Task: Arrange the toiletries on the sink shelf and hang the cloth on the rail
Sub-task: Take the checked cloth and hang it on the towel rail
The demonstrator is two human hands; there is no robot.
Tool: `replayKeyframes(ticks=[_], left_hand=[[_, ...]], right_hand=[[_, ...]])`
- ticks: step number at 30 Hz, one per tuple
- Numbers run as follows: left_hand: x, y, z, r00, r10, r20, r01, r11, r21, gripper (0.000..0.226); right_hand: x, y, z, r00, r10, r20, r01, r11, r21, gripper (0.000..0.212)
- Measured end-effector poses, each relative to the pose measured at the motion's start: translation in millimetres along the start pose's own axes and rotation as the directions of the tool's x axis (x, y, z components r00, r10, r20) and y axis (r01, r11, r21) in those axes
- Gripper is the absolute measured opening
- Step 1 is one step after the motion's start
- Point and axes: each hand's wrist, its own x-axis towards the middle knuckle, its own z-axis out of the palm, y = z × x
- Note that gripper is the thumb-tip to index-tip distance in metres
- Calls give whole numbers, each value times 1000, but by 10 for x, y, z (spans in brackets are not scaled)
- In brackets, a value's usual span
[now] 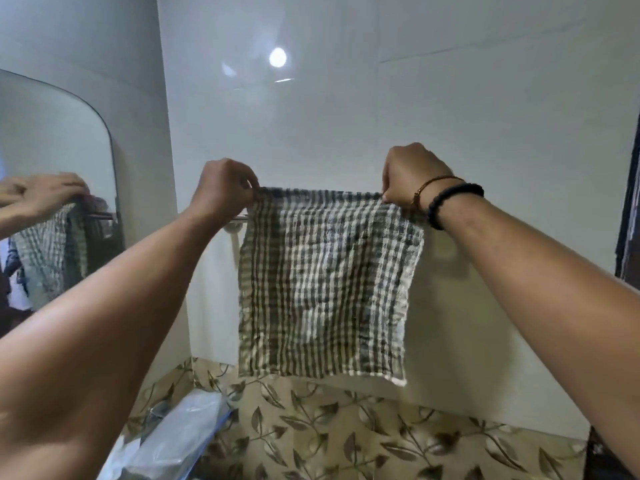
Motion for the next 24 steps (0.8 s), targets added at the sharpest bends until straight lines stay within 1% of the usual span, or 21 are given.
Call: replayKeyframes(ticks=[2, 3, 4, 5, 7, 8, 10, 13, 17, 19, 21, 24], left_hand=[[-12, 108, 88, 997, 24, 67, -33, 989, 145, 19], [-28, 143, 128, 996, 35, 84, -51, 981, 187, 18], [-45, 161, 157, 995, 48, 92, -65, 979, 192, 13], [-62, 155, 172, 992, 53, 116, -72, 984, 164, 10], [-83, 103, 167, 978, 47, 204, -66, 994, 87, 34], [-89, 67, 146, 970, 44, 240, -57, 997, 49, 42], [-93, -9, 69, 959, 55, 277, -56, 998, -5, 43], [-144, -111, 26, 943, 85, 322, -100, 995, 28, 43], [-246, -188, 125, 944, 89, 317, -113, 992, 60, 53], [-260, -203, 170, 951, 88, 297, -111, 992, 61, 54], [-265, -210, 183, 955, 98, 279, -120, 991, 64, 53], [-286, -203, 165, 959, 105, 264, -125, 990, 60, 52]], right_hand=[[-34, -17, 38, 997, -1, -83, -9, 993, -118, 16], [-48, -21, 54, 996, -6, -88, -7, 988, -151, 19], [-51, -20, 70, 998, -2, -69, -8, 987, -158, 20], [-47, -20, 87, 999, 4, -33, -9, 991, -135, 19], [-29, -20, 82, 996, 4, 86, 2, 998, -60, 15], [-20, -19, 62, 989, 3, 148, 2, 999, -32, 12], [-2, -13, -4, 970, -12, 242, 14, 1000, -8, 10], [19, 7, -71, 944, -39, 328, 46, 999, -12, 20], [17, 21, -43, 929, -46, 367, 65, 997, -41, 33], [-13, 16, -6, 926, -41, 376, 61, 997, -41, 45], [-59, 9, 56, 921, 2, 390, 7, 1000, -21, 61], [-122, -17, 171, 913, 39, 405, -34, 999, -19, 72]])
